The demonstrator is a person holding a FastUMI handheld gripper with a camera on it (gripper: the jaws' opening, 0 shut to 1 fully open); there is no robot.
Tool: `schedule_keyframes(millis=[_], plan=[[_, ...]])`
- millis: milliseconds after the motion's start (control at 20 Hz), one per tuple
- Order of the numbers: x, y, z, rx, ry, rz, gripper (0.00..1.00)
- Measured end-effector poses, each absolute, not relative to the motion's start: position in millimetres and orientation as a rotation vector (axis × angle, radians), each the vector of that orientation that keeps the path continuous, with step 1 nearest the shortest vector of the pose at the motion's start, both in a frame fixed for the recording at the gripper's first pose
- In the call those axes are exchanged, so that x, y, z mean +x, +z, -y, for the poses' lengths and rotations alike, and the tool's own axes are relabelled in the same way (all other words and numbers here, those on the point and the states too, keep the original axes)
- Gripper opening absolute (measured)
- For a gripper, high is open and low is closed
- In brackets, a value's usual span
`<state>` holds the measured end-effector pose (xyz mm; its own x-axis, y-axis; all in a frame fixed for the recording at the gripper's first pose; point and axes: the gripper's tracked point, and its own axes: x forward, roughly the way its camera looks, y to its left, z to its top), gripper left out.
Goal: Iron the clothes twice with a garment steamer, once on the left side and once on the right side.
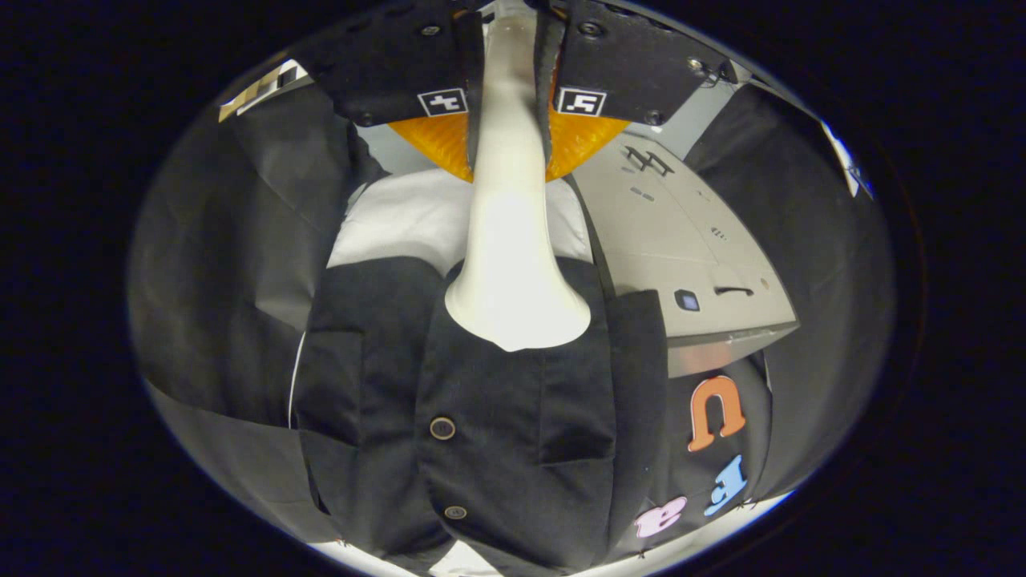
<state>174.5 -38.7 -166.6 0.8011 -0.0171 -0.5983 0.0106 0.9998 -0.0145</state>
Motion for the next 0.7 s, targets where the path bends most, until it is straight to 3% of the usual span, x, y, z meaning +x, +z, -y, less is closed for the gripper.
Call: schedule_keyframes(millis=[300,700], plan=[[165,-173,51,0.008,-0.025,-0.661,0.27],[178,-18,113,0.108,-0.040,-0.420,0.27]])
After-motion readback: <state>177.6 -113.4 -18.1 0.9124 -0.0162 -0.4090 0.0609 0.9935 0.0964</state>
